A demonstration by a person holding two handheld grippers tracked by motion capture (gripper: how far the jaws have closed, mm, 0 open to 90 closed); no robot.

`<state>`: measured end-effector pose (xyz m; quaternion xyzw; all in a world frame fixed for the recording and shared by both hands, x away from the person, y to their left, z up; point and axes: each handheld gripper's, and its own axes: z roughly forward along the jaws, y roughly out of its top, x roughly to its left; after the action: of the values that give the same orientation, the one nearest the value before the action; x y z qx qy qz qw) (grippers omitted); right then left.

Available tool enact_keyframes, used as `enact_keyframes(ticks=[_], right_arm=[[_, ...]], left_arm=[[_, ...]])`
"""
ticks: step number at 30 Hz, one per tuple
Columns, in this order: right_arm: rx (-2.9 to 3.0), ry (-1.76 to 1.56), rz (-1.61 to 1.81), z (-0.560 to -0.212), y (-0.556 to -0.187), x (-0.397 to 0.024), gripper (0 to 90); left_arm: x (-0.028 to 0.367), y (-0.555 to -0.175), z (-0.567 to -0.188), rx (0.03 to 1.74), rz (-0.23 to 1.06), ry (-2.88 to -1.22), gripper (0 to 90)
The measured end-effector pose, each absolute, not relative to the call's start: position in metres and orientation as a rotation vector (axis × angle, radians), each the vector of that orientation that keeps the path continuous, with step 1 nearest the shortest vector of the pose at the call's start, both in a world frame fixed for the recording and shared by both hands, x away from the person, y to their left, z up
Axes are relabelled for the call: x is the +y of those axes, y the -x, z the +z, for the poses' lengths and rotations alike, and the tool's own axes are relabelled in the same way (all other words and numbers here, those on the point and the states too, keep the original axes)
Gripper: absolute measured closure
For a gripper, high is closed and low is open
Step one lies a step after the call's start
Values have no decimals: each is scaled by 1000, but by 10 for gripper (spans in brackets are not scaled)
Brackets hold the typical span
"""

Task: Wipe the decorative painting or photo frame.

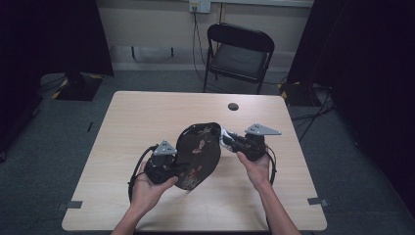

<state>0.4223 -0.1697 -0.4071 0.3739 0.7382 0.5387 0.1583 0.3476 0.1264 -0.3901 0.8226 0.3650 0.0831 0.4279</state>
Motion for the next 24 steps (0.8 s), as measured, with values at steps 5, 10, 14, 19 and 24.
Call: enact_keyframes(ticks=[5, 10, 14, 19, 24], right_arm=[[2140, -1101, 1508, -423, -423, -169, 771], [2132, -1080, 1506, -413, -425, -168, 771], [2080, -1049, 1532, -389, -428, -169, 770], [2008, -1003, 1596, -361, -429, -168, 767], [1988, -922, 1659, -341, -423, -157, 766]], left_arm=[[126, -348, -390, 905, 216, -2064, 807], [126, -348, -390, 908, 211, -2061, 807], [126, -348, -390, 909, 213, -2066, 807], [125, -348, -389, 907, 211, -2063, 807], [125, -349, -389, 910, 209, -2069, 807]])
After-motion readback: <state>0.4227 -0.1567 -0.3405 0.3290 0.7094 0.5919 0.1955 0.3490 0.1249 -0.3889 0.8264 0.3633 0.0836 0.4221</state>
